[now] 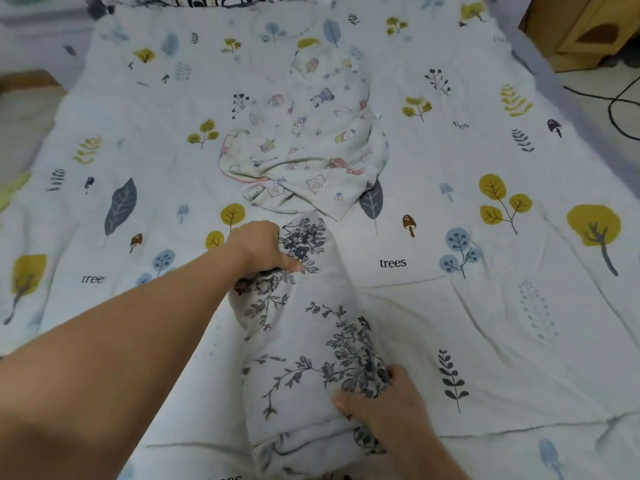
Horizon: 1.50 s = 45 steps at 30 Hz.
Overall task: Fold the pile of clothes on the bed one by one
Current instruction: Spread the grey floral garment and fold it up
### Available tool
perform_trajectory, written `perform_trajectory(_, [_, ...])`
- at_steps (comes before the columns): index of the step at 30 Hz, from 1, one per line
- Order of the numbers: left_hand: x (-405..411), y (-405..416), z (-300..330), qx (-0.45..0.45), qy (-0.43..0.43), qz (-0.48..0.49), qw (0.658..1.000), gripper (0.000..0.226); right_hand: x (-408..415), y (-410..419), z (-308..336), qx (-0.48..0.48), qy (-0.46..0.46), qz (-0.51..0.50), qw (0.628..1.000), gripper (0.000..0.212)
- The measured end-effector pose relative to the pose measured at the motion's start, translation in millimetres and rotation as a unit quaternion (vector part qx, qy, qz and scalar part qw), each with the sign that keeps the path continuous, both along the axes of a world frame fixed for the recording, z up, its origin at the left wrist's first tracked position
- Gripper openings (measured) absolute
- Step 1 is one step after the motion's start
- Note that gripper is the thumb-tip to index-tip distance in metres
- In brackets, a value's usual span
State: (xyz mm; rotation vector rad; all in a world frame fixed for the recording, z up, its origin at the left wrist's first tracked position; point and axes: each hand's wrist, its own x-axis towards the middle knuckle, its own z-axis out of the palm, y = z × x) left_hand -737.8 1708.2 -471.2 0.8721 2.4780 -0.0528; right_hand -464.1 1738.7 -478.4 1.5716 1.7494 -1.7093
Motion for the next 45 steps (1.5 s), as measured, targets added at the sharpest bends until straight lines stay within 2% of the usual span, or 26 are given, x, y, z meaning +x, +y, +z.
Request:
perform_trajectory(5, [5.8, -48.1, 65.8, 0.042, 0.005, 0.107, 0.993, 0.057, -7.2, 18.7, 59.3, 0.023, 0.01, 0.089, 0.996, 0.06])
perform_trajectory(11, [16.5, -116.1, 141.4, 0.099, -0.005, 0.221, 0.97, 0.058, -23.0, 28.0, 140.3, 0.079, 0.064, 0.188, 0.977, 0.053])
perform_trajectory(18, [46.5, -196.2, 210.2, 0.159, 0.005, 0.351, 0.923, 0.058, -43.6, 7.2, 223.3, 0.071, 0.138, 0.262, 0.952, 0.054])
perform_trajectory(22, [63.9, -247.3, 231.6, 0.186, -0.004, 0.409, 0.893, 0.057, -54.3, -19.3, 247.2, 0.057, 0.145, 0.293, 0.943, 0.074])
perform_trajectory(27, [78.9, -318.7, 245.0, 0.2, -0.002, 0.472, 0.859, 0.054, -75.9, -66.8, 257.0, 0.007, 0.154, 0.321, 0.934, 0.085])
perform_trajectory(28, [79.6, -333.9, 245.9, 0.198, 0.003, 0.483, 0.853, 0.055, -81.0, -78.9, 257.8, 0.005, 0.151, 0.329, 0.932, 0.08])
perform_trajectory(30, [79.0, -365.1, 246.0, 0.189, 0.012, 0.501, 0.844, 0.057, -93.2, -102.9, 258.4, -0.002, 0.144, 0.341, 0.929, 0.05])
perform_trajectory(31, [78.3, -379.6, 246.3, 0.188, 0.015, 0.51, 0.84, 0.057, -100.4, -114.2, 255.7, -0.014, 0.149, 0.343, 0.927, 0.042])
perform_trajectory(36, [62.2, -454.5, 238.8, 0.182, 0.025, 0.539, 0.822, 0.056, -139.1, -185.2, 249.4, -0.054, 0.168, 0.33, 0.927, 0.05])
perform_trajectory(40, [36.4, -515.0, 228.2, 0.174, 0.02, 0.555, 0.813, 0.06, -176.8, -241.8, 236.7, -0.073, 0.152, 0.316, 0.934, 0.037])
perform_trajectory(45, [3.1, -569.8, 204.1, 0.16, 0.019, 0.568, 0.807, 0.066, -221.8, -301.3, 210.9, -0.069, 0.136, 0.284, 0.947, 0.042])
